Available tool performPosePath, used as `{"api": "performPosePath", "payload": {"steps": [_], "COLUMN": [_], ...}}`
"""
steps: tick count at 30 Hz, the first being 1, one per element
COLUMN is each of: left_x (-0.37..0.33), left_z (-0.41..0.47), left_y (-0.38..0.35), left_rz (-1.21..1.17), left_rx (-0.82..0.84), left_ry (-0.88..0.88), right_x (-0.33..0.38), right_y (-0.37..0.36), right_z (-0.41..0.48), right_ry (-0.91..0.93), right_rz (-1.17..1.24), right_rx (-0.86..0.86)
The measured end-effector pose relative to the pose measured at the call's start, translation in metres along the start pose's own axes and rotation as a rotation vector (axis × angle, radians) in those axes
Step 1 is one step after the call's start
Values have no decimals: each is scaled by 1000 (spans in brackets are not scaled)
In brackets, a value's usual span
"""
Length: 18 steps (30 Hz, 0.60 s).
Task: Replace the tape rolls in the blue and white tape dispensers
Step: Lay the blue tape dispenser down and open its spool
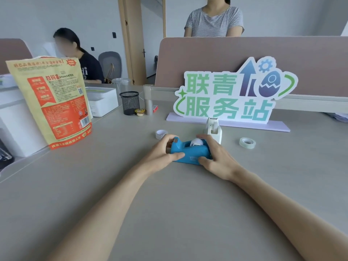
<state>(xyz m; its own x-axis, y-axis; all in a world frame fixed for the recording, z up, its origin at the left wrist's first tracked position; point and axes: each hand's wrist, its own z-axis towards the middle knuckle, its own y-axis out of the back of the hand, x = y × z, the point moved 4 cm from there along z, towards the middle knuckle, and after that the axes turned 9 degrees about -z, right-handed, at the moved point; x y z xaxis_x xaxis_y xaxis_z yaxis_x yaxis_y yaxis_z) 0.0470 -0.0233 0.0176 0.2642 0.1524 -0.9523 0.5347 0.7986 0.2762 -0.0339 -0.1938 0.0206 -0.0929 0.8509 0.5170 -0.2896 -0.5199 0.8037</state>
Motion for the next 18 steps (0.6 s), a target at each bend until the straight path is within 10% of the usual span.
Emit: {"api": "performPosePath", "payload": {"steps": [18], "left_x": [3], "left_z": [0], "left_y": [-1], "left_rz": [48], "left_rx": [-14], "left_ry": [-37], "right_x": [14], "right_y": [1], "right_z": [-3], "right_ry": [204], "right_rz": [-134], "right_rx": [-52]}}
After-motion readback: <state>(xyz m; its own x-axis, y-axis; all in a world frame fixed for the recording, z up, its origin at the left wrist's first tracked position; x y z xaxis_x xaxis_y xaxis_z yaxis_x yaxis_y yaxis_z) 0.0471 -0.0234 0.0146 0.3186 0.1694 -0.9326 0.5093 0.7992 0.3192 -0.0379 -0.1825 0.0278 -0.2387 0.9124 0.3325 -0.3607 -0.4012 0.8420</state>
